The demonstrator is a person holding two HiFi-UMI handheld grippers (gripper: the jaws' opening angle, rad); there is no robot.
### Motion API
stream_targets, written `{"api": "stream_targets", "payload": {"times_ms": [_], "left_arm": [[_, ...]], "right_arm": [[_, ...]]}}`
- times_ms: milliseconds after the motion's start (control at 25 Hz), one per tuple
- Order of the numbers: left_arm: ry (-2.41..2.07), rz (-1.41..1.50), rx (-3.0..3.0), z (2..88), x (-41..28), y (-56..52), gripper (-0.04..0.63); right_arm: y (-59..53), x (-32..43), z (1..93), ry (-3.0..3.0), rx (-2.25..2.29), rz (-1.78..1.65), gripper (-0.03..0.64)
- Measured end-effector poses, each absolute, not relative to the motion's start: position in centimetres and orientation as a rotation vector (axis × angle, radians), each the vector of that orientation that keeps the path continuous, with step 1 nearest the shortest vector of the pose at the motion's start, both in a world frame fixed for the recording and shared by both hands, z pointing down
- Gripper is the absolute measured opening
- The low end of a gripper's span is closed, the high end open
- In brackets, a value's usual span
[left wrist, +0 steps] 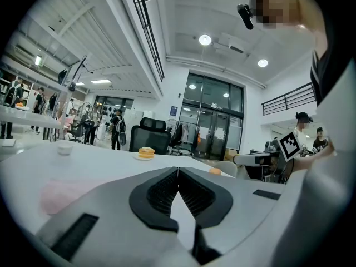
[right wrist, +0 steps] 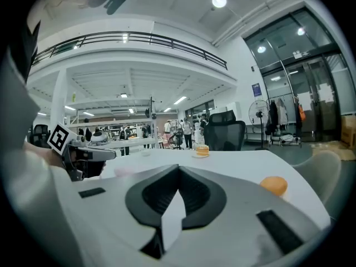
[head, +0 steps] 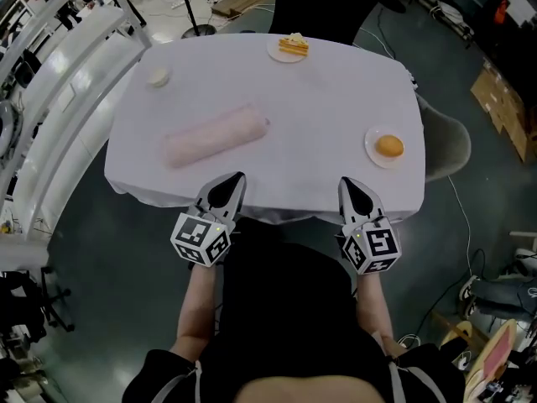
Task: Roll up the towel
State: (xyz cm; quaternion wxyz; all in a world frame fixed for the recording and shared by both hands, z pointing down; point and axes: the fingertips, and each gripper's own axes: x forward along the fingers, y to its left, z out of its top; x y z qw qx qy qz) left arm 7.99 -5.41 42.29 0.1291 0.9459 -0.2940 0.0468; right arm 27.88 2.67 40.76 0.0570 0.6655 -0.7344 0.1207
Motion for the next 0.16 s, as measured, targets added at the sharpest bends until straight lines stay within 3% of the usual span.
{"api": "stream_targets", "payload": {"times_ms": [160], "left_arm": [[-0.83, 0.141, 2.763, 42.34, 8.75, -5.5, 0.008]], "right_arm": [[2.89, 28.18, 40.97, -2.238, 1.993, 0.367, 0.005]]}}
